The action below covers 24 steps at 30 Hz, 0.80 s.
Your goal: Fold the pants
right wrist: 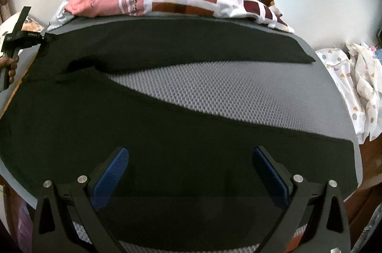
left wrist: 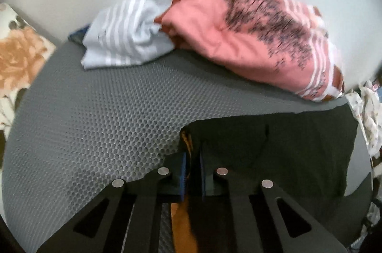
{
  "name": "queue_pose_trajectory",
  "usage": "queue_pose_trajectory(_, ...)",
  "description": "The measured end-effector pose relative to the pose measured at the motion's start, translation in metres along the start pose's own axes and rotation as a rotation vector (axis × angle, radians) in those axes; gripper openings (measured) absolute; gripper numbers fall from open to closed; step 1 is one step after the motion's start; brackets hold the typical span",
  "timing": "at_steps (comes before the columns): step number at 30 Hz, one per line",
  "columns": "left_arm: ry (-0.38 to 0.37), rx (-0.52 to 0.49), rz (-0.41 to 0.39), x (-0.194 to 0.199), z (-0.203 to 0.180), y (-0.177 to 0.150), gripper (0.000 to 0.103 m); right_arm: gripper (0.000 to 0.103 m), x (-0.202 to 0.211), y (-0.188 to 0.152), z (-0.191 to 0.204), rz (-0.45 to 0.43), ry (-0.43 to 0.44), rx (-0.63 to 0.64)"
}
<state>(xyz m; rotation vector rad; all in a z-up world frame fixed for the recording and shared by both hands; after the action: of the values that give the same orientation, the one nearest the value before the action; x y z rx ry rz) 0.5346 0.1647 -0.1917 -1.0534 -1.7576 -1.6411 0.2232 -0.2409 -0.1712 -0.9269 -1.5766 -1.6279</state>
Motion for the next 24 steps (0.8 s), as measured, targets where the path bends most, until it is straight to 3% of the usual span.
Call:
queue_pose_trajectory(5, -0.015, 0.023, -0.080, 0.039, -0.012, -0.001, 0.009, 0.103, -0.001, 0.040, 0.007, -0.049, 0.142, -0.065)
queue_pose_trajectory(10, 0.000, 0.002, -0.166, 0.084, -0.034, -0.013, 0.009, 0.103, -0.012, 0.091, 0.026, -0.071, 0.382, -0.142)
queue_pose_trajectory(16, -0.003, -0.019, -0.255, 0.141, -0.059, -0.047, 0.009, 0.103, -0.064, 0.147, 0.034, 0.015, 0.683, -0.361)
queue_pose_trajectory(24, -0.049, 0.045, -0.276, 0.182, -0.076, -0.102, 0.009, 0.102, -0.139, 0.198, 0.037, 0.114, 0.843, -0.628)
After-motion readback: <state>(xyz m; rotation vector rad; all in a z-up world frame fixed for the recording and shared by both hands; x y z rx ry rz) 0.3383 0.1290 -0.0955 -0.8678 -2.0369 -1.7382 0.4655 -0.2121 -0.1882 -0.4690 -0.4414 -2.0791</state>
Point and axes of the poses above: each gripper's, at about its wrist camera, not at the fingertips, and x roughly against the way its jaws point, z to its left, y to its top, the point moved 10 cm from there along -x, roughly the way its jaws point, and after that the axes turned 9 degrees about y, right-handed, at the moved point
